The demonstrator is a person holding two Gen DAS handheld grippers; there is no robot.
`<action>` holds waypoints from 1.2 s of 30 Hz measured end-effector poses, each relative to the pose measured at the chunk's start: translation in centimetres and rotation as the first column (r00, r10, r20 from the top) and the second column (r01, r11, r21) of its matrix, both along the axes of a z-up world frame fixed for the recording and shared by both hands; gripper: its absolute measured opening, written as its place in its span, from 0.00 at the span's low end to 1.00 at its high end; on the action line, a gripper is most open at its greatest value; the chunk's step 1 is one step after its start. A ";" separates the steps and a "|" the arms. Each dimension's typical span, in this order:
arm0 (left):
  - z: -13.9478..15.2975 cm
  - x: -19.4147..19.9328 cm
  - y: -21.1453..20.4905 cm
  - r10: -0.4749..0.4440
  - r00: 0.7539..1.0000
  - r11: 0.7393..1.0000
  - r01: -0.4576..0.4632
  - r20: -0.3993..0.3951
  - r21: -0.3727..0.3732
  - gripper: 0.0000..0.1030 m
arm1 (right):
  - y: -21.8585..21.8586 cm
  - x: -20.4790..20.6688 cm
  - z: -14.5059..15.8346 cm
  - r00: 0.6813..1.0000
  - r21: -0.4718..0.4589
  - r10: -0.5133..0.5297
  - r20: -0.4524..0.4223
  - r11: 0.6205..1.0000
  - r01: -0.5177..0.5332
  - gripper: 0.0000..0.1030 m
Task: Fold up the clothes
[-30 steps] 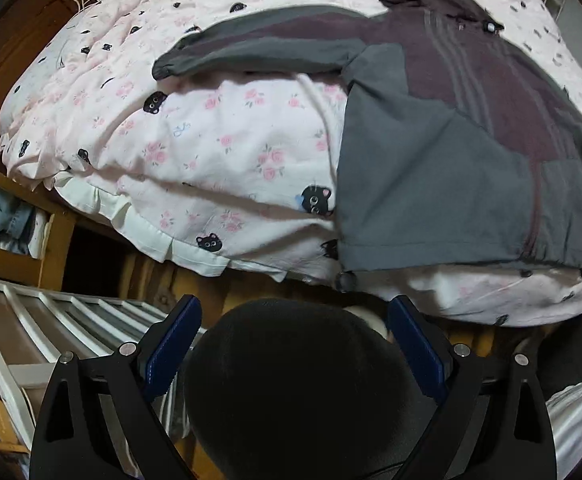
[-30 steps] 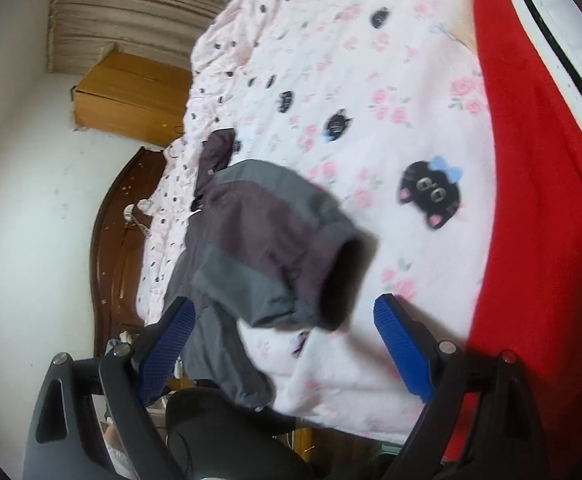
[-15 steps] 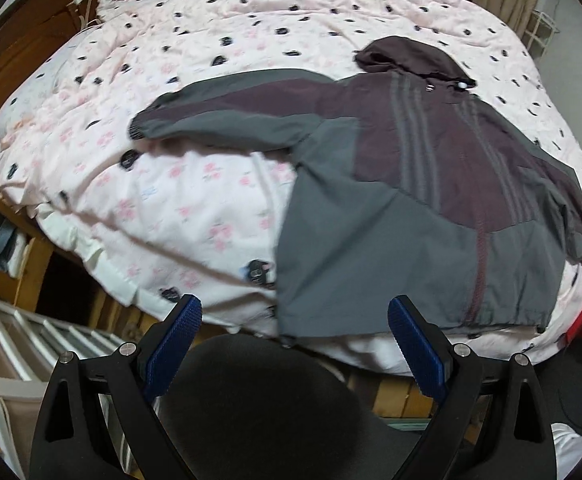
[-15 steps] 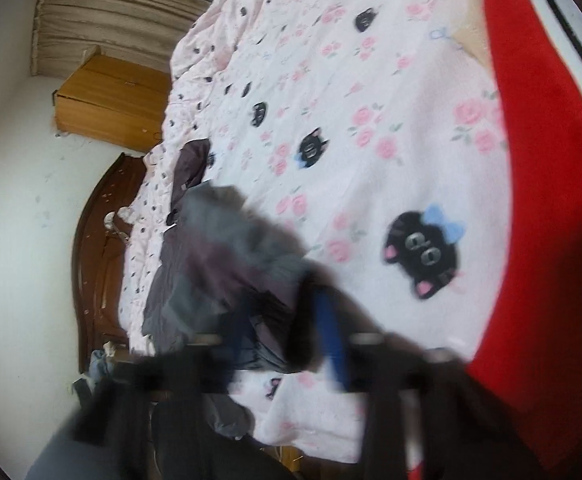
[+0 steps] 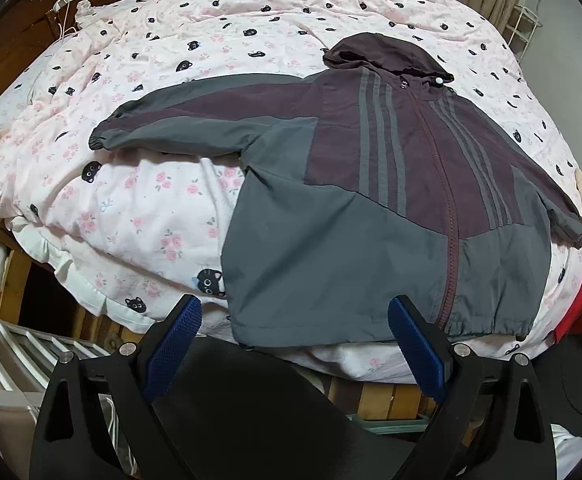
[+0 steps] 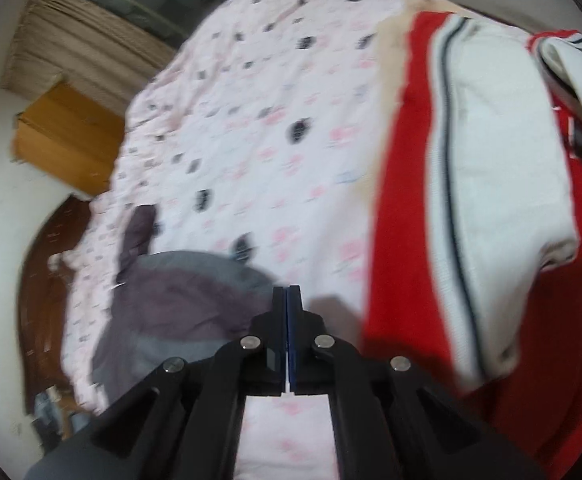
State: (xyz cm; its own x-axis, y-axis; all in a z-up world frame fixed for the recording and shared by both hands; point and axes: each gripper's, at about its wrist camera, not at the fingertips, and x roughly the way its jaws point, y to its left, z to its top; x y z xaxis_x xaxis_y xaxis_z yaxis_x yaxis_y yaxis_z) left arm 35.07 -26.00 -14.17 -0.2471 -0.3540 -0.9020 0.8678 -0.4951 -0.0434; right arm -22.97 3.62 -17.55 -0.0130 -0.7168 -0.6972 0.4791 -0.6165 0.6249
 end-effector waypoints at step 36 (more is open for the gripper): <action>-8.4 12.7 -15.3 0.597 0.457 0.748 -0.614 -0.659 0.252 0.90 | -15.4 26.9 3.4 0.645 0.220 0.580 -0.498 0.804 -0.552 0.66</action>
